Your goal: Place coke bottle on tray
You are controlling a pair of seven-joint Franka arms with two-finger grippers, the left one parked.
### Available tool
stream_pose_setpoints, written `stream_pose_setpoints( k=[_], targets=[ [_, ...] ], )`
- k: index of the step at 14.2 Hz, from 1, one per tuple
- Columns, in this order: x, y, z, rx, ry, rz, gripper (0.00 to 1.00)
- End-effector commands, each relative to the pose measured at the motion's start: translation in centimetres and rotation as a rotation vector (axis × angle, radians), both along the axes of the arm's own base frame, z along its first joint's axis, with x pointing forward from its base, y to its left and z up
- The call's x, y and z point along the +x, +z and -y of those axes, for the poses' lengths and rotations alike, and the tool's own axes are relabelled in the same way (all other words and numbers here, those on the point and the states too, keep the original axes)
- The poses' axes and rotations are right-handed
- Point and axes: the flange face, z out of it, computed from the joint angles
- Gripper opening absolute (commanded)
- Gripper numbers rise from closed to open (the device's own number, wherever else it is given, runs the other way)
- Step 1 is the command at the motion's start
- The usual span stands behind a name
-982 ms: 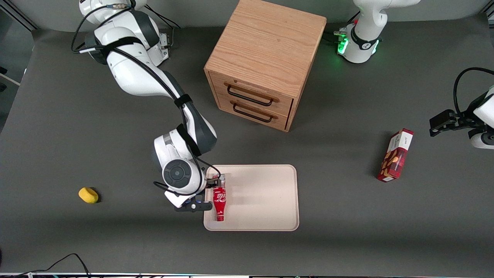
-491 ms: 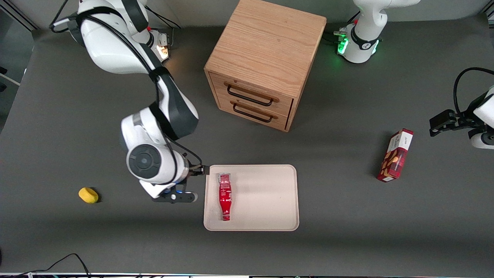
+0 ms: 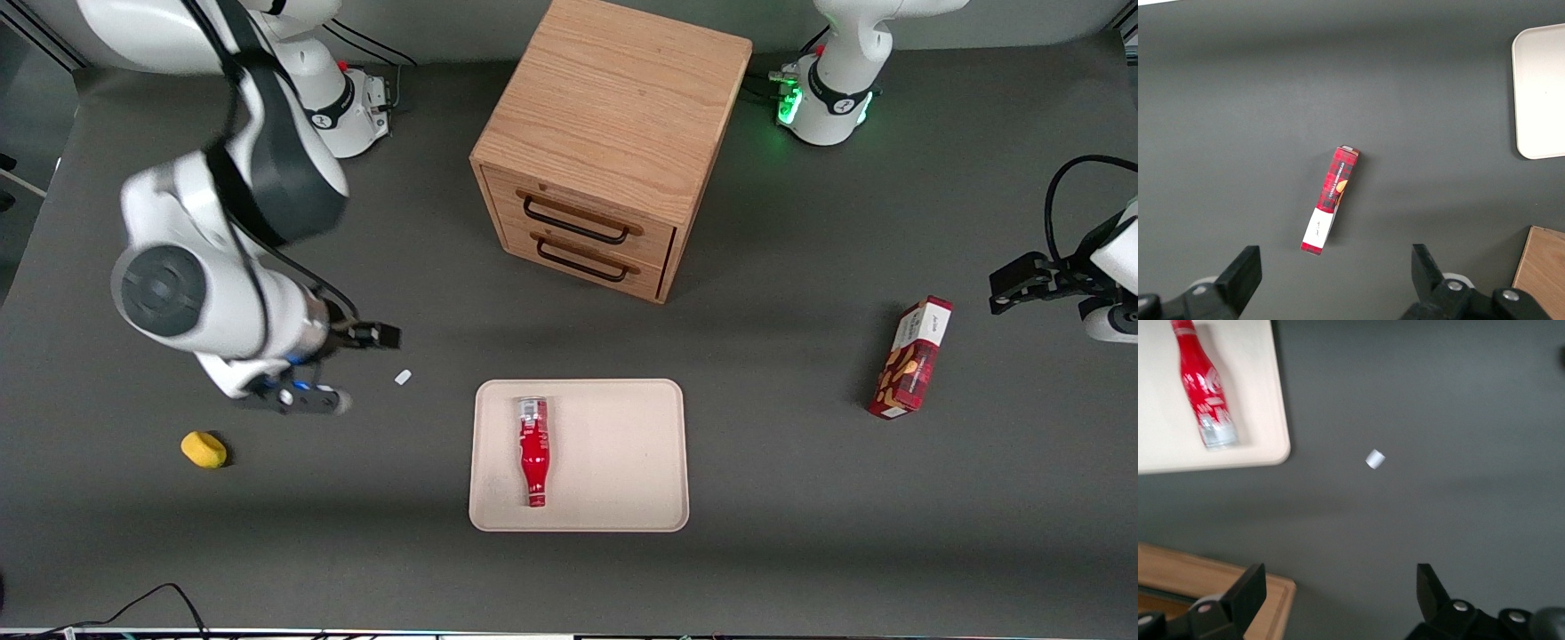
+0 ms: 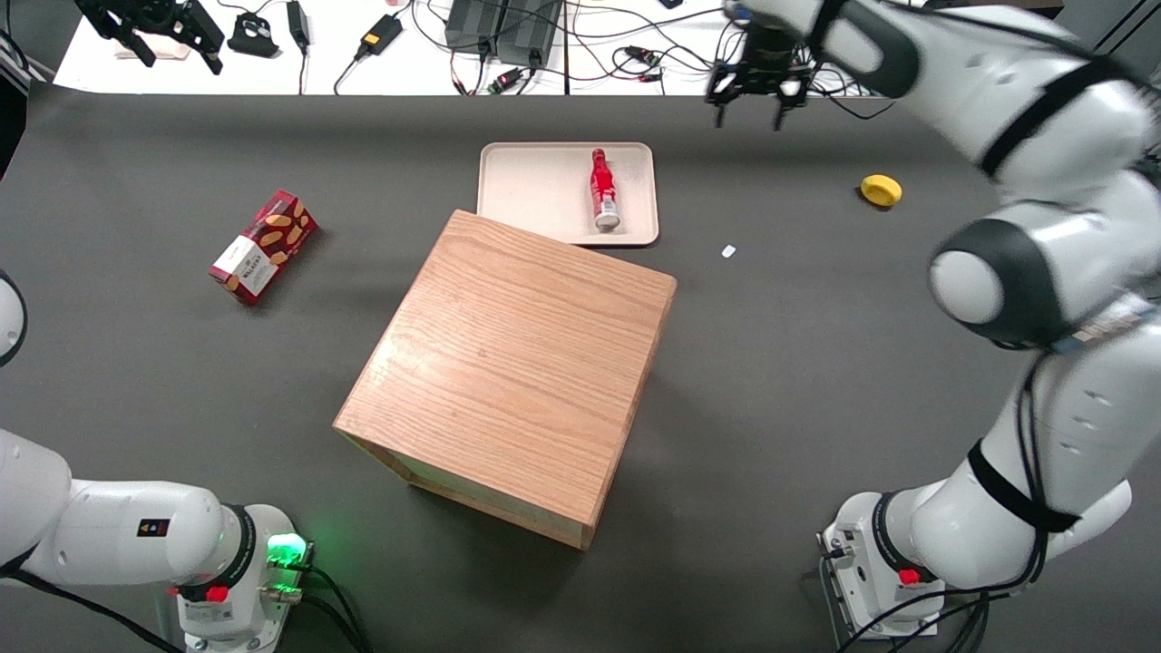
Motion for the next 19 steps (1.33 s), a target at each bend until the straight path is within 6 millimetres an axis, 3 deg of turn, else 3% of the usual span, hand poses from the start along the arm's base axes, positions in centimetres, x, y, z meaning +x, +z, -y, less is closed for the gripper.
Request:
stream_pose_setpoints(
  k=[1,5,9,13,19],
  targets=[
    [-6.5,1.9,4.1,0.032,0.015,0.021,1.0],
    [-11.4,3.4,7.2,-0.004,0.022,0.075,1.0],
    [-14.4,5.3,13.2,-0.004,0.055,0.116,1.0],
    [-14.0,6.2,15.7,0.0,0.003,0.128,1.0],
    [-13.5,7.8,15.6,-0.003,0.005,0.156,1.0]
  ],
)
